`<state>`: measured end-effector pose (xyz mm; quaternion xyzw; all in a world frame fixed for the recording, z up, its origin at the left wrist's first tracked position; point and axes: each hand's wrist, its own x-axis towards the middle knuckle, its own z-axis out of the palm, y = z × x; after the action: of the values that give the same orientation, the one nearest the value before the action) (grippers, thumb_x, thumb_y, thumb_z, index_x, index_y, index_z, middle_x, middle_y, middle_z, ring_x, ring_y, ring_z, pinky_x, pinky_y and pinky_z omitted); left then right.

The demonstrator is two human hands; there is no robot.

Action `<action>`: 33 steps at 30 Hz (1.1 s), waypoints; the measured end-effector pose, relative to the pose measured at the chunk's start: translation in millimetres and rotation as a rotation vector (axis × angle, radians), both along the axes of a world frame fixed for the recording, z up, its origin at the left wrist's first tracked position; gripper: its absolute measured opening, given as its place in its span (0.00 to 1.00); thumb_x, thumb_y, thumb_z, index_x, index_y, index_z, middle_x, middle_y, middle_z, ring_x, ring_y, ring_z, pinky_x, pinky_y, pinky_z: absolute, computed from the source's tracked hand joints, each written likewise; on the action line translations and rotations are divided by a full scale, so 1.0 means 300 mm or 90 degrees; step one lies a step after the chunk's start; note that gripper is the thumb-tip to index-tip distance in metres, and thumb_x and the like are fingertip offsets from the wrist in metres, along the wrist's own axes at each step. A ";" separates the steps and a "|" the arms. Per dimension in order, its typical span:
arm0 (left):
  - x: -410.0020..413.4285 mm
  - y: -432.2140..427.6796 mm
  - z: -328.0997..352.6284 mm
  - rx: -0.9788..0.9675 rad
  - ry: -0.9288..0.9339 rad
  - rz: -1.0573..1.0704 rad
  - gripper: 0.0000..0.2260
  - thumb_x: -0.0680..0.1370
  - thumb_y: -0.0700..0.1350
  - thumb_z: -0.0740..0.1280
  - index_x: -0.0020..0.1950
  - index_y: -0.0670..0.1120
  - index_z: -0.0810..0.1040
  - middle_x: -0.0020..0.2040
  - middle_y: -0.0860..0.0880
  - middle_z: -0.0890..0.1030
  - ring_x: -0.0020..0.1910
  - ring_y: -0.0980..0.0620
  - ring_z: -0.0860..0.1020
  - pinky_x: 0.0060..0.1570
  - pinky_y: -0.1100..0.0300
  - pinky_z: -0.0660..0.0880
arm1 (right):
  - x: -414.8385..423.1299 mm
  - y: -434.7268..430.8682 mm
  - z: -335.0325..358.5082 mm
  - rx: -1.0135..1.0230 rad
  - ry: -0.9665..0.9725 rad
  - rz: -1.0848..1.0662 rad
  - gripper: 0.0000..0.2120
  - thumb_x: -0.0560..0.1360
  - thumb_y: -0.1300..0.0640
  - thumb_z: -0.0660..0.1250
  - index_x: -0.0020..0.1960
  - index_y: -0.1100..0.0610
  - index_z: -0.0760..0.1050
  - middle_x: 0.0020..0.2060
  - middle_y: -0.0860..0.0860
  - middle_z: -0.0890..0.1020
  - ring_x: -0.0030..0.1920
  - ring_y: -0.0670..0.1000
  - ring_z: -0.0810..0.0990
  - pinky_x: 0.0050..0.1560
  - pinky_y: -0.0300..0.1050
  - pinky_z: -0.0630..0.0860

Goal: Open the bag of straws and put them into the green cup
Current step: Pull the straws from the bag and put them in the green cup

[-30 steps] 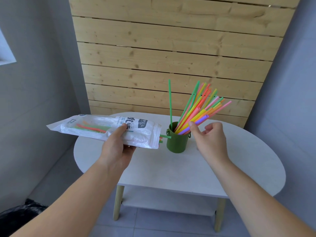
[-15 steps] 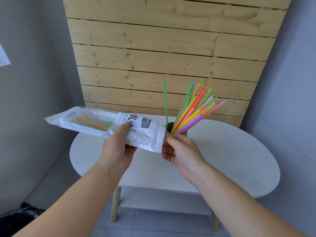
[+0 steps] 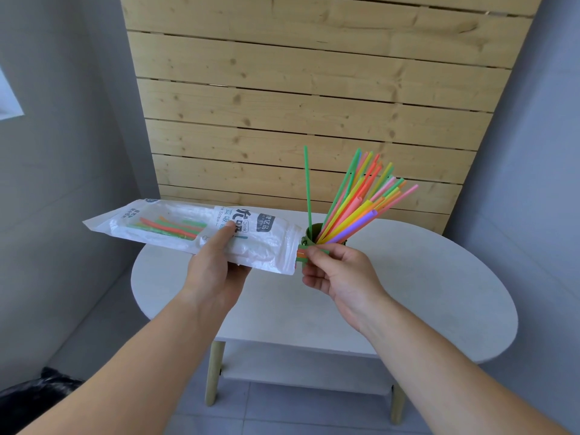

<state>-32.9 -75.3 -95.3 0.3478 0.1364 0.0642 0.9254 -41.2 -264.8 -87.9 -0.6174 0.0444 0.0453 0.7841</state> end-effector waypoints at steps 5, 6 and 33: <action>-0.001 -0.005 -0.003 0.001 -0.004 -0.004 0.10 0.80 0.40 0.71 0.61 0.41 0.82 0.57 0.44 0.88 0.55 0.47 0.87 0.51 0.52 0.85 | -0.009 0.014 0.004 0.023 -0.011 0.002 0.10 0.74 0.64 0.74 0.55 0.64 0.80 0.39 0.58 0.84 0.34 0.51 0.82 0.38 0.44 0.83; -0.001 -0.007 -0.003 0.001 -0.004 -0.006 0.10 0.80 0.40 0.71 0.61 0.41 0.82 0.57 0.44 0.88 0.55 0.46 0.87 0.51 0.52 0.85 | -0.009 0.016 0.003 0.012 -0.018 -0.002 0.10 0.74 0.65 0.74 0.55 0.64 0.81 0.38 0.58 0.84 0.34 0.51 0.82 0.38 0.44 0.83; -0.011 0.004 0.015 -0.023 0.018 0.021 0.06 0.81 0.38 0.70 0.57 0.42 0.82 0.52 0.46 0.89 0.51 0.48 0.88 0.49 0.52 0.85 | 0.018 -0.046 0.045 0.147 0.085 -0.020 0.03 0.75 0.68 0.71 0.47 0.62 0.83 0.35 0.54 0.83 0.32 0.49 0.80 0.33 0.40 0.80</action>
<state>-36.2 -74.0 -90.9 0.3292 0.1563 0.0719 0.9284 -35.8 -278.5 -74.4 -0.5177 0.1006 0.0791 0.8459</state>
